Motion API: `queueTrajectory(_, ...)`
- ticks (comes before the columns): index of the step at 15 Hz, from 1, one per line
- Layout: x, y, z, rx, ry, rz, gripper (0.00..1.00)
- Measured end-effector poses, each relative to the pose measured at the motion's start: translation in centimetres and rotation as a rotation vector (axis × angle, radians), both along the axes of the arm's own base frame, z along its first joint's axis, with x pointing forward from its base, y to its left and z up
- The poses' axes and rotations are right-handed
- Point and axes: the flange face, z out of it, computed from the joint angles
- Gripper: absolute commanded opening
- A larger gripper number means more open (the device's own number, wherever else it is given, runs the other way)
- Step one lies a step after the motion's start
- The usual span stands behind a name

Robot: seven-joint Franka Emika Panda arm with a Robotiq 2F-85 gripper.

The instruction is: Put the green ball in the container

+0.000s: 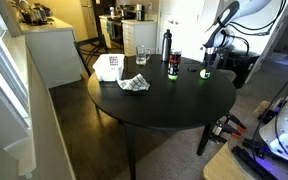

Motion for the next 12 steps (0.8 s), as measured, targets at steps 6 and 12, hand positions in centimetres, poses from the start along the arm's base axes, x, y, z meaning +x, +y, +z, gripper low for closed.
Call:
queueTrajectory(6, 0.1, -0.1, 0.2, -0.003, -0.006, 0.001, 0.42)
queueTrajectory(12, 1.7, 1.6, 2.7, -0.019, -0.088, 0.043, 0.42)
